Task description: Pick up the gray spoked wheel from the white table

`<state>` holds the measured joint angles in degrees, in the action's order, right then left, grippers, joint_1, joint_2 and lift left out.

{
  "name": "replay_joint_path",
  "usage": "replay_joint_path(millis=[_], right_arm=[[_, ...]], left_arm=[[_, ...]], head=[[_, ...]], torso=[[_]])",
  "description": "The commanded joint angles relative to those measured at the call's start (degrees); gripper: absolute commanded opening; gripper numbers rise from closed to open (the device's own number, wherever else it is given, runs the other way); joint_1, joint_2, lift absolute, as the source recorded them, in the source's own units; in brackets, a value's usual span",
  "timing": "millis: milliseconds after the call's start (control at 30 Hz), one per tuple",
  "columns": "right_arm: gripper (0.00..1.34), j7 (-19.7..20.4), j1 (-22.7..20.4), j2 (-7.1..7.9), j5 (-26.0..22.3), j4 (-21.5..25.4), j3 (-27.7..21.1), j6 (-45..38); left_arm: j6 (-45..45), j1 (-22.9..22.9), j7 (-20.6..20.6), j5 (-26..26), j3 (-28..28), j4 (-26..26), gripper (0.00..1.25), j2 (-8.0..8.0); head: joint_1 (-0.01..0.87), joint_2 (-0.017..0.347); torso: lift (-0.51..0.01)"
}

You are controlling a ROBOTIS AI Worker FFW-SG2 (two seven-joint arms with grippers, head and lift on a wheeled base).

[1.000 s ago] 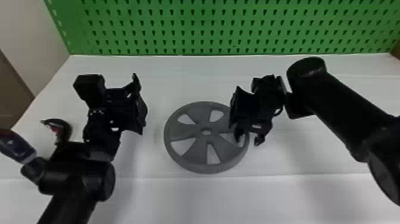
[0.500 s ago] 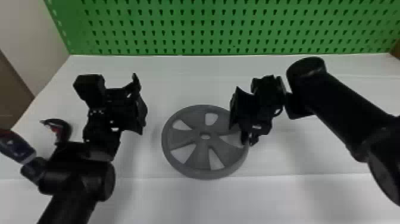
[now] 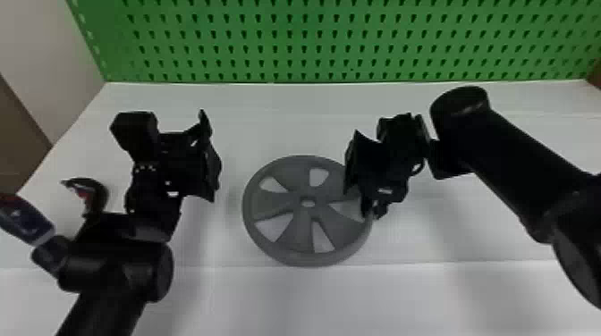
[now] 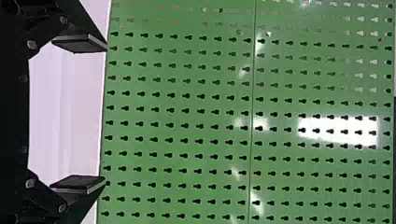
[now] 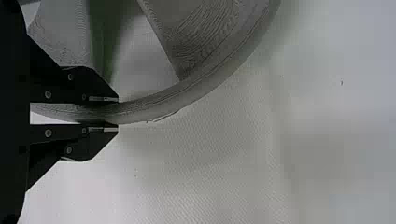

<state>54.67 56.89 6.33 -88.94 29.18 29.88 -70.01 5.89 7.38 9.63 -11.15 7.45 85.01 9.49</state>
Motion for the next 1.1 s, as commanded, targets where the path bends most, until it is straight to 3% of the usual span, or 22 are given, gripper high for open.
replay_joint_path(millis=[0, 467, 900, 967, 1067], right_arm=[[0.21, 0.0, 0.1, 0.0, -0.1, -0.1, 0.2, 0.1], [0.21, 0.0, 0.3, 0.0, 0.3, 0.1, 0.4, 0.0], [0.2, 0.2, 0.5, -0.44, 12.7, 6.3, -13.1, -6.2], [0.2, 1.2, 0.9, -0.53, 13.1, 6.6, -14.9, -7.5], [0.17, 5.9, 1.3, -0.62, 11.2, 7.2, -15.7, -9.1]], left_arm=[[0.0, 0.0, 0.0, 0.0, 0.0, 0.0, 0.98, 0.0], [0.0, -0.3, 0.0, 0.0, -0.2, 0.0, 0.98, 0.0], [0.4, -1.1, 0.0, -0.1, -0.9, 0.0, 0.98, 0.0], [0.5, -1.1, 0.0, -0.1, -0.9, 0.1, 0.98, 0.0], [0.5, -1.1, 0.0, -0.1, -1.0, 0.1, 0.98, 0.0]], head=[[0.806, 0.044], [0.806, 0.044], [0.806, 0.044], [0.806, 0.044], [0.806, 0.044]], torso=[[-0.098], [-0.098], [-0.098], [-0.098], [-0.098]])
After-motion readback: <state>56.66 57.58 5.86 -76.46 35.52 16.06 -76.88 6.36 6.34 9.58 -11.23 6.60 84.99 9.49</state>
